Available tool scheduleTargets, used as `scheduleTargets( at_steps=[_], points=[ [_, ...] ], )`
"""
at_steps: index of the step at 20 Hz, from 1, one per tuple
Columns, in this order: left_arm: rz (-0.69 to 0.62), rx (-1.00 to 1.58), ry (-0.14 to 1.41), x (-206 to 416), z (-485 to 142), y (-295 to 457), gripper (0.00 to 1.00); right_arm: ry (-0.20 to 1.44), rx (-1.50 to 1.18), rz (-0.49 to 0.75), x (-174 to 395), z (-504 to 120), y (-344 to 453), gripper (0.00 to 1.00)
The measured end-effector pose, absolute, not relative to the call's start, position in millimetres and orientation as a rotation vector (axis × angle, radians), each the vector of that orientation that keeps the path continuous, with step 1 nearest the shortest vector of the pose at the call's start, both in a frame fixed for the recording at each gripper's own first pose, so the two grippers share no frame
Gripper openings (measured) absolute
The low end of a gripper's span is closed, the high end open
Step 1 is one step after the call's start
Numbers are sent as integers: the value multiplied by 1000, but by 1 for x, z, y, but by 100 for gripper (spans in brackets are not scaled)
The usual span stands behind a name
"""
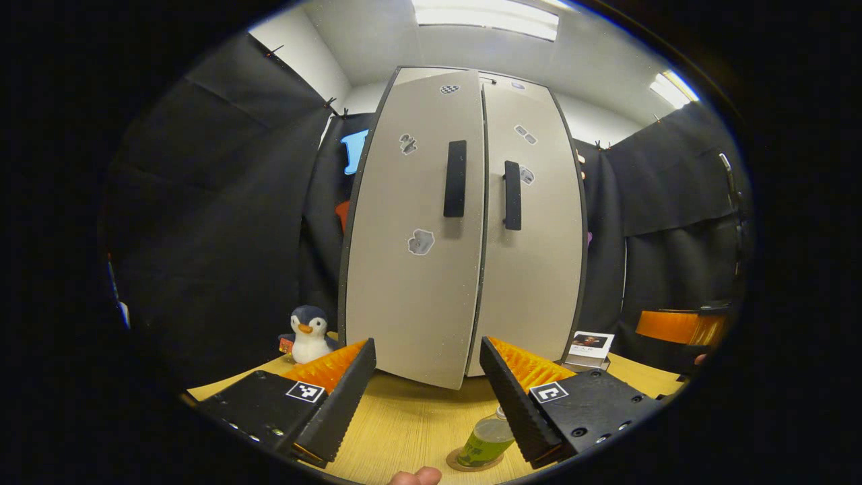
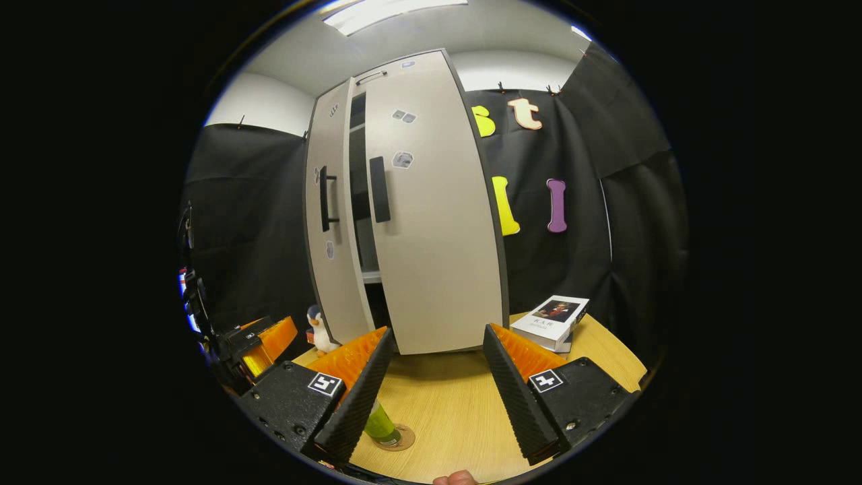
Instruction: Grasp the bottle in the cabinet with the left hand and place it on the coaster, then close the right door with the right hand and the left door with the left hand.
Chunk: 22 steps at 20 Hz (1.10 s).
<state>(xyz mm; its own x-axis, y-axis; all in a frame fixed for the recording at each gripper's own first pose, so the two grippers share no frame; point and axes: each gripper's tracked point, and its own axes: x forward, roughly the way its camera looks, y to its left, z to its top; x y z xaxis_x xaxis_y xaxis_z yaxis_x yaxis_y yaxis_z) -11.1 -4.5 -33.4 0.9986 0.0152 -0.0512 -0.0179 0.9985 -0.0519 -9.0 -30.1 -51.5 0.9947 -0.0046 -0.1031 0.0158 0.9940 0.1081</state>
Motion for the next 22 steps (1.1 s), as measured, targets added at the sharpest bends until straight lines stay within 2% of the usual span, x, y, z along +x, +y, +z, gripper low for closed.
scheduleTargets(
  at_steps=[11,12,14,15,21,22],
  points=[
    [20,-35,13,-2,-23,0,94,109,127,26,3,-51,-17,83],
    [18,-36,12,-3,-23,-1,99,110,128,27,2,-53,-17,83],
    [19,-31,8,-2,-21,1,99,108,126,25,1,-52,-17,83],
    [19,-27,5,-2,-21,1,95,108,125,25,2,-52,-17,83],
    [7,-37,14,-4,-23,-1,94,112,139,14,0,-54,-19,83],
    [5,-36,14,-3,-23,0,90,116,142,20,-2,-56,-18,83]
  ],
)
